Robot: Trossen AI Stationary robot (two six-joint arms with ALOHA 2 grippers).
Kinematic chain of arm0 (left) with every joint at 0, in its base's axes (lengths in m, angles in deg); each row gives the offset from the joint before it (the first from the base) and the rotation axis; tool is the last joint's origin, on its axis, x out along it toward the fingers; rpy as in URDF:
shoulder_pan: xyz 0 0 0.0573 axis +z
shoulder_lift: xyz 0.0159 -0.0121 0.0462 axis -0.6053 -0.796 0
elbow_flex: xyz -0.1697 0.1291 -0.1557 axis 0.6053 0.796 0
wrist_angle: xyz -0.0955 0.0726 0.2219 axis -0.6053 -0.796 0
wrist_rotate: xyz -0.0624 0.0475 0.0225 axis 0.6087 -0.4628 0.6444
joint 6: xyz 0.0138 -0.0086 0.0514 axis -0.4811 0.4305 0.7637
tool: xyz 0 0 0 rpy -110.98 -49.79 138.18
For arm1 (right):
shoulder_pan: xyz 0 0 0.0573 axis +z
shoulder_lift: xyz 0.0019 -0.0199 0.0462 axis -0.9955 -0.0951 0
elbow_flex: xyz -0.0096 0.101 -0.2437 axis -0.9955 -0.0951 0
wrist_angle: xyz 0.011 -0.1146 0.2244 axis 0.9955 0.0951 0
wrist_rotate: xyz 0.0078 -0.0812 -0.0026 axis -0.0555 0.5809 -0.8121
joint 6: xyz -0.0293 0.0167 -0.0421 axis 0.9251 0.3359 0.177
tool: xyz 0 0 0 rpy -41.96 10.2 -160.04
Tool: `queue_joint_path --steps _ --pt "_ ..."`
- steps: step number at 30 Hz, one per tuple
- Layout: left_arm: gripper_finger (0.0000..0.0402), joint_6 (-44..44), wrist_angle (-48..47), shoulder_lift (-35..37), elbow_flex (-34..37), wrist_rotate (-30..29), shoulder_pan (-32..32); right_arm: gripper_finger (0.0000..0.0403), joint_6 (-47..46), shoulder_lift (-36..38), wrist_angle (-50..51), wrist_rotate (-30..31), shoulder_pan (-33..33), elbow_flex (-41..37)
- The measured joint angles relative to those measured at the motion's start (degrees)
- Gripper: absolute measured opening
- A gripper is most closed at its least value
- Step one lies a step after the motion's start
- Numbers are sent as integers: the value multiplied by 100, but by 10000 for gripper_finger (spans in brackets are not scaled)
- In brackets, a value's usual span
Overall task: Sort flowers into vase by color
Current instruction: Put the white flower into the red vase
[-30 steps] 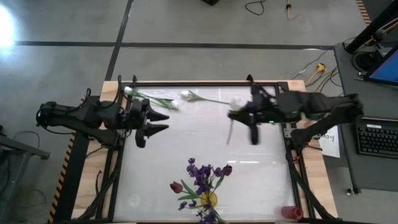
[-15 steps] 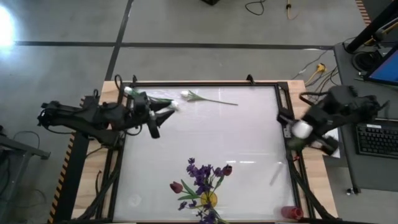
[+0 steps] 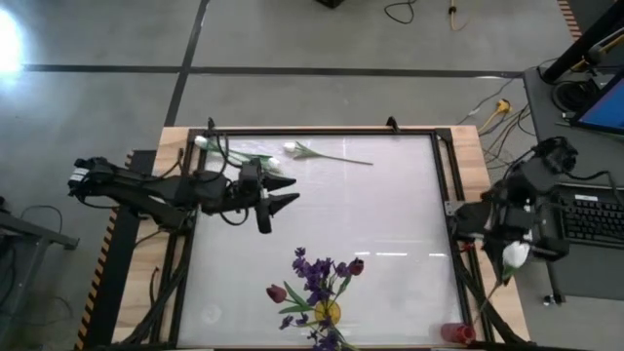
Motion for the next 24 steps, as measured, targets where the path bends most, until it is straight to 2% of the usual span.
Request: queue_joint_path --steps 11,16,24 --pt "185 -272 24 -231 0 -2 3 12 65 -27 40 266 757 -642" --pt "185 -400 31 -328 0 -1 3 12 200 -71 -249 688 847 -641" --pt "185 -439 27 -360 0 -3 3 12 221 -132 -361 714 1053 -639"
